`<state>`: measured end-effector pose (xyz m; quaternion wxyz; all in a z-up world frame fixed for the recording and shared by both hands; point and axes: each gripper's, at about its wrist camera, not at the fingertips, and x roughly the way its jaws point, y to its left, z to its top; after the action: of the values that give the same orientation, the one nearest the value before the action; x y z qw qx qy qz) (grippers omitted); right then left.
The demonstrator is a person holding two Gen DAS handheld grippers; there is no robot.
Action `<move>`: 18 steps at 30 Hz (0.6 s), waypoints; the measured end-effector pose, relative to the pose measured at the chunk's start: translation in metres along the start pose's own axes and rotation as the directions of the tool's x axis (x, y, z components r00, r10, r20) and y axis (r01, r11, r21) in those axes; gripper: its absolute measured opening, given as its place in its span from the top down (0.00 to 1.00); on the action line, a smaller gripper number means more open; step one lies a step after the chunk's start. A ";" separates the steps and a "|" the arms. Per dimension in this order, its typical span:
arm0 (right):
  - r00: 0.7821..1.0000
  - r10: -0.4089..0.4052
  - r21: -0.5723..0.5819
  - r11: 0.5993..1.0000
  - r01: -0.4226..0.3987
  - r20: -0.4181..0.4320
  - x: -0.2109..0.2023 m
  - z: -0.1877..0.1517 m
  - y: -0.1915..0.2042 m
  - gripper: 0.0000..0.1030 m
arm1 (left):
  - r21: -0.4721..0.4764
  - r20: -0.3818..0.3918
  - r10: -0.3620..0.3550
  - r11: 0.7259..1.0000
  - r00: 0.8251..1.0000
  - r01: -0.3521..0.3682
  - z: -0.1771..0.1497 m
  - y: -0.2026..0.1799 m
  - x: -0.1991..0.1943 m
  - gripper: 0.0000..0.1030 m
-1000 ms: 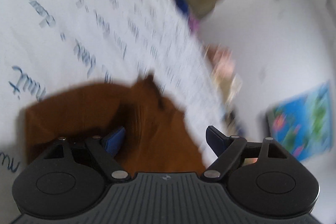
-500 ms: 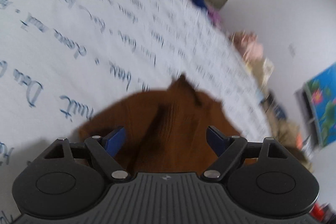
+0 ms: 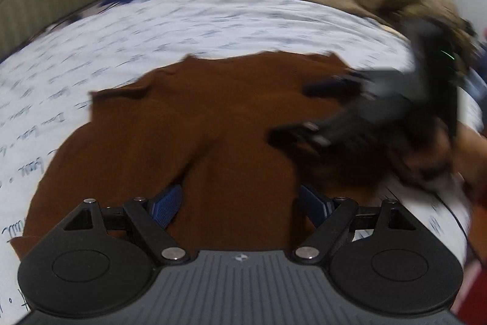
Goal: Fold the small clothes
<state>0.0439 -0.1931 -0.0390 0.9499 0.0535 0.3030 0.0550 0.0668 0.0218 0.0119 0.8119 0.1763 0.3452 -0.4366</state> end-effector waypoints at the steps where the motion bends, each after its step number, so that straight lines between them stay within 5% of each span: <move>1: 1.000 -0.001 -0.001 1.000 0.001 0.000 0.000 0.000 0.000 0.00 | 0.011 0.015 -0.019 1.000 1.000 0.019 -0.003 0.002 -0.007 0.18; 9: 1.000 -0.008 -0.012 1.000 0.008 -0.004 0.002 0.000 0.003 0.00 | -0.265 0.088 0.103 0.961 0.991 -0.077 0.012 0.070 -0.024 0.18; 14: 1.000 -0.009 -0.013 1.000 0.009 -0.004 0.002 0.000 0.003 0.00 | -0.050 0.072 0.175 0.984 0.982 -0.172 0.028 0.042 -0.016 0.18; 18: 1.000 -0.009 -0.014 1.000 0.009 -0.004 0.003 0.000 0.003 0.00 | 0.243 0.049 0.238 0.939 0.970 -0.243 0.028 0.000 0.000 0.24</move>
<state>0.0460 -0.1900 -0.0401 0.9498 0.0452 0.3049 0.0530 0.0786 0.0051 0.0314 0.8340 0.3128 0.2564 -0.3754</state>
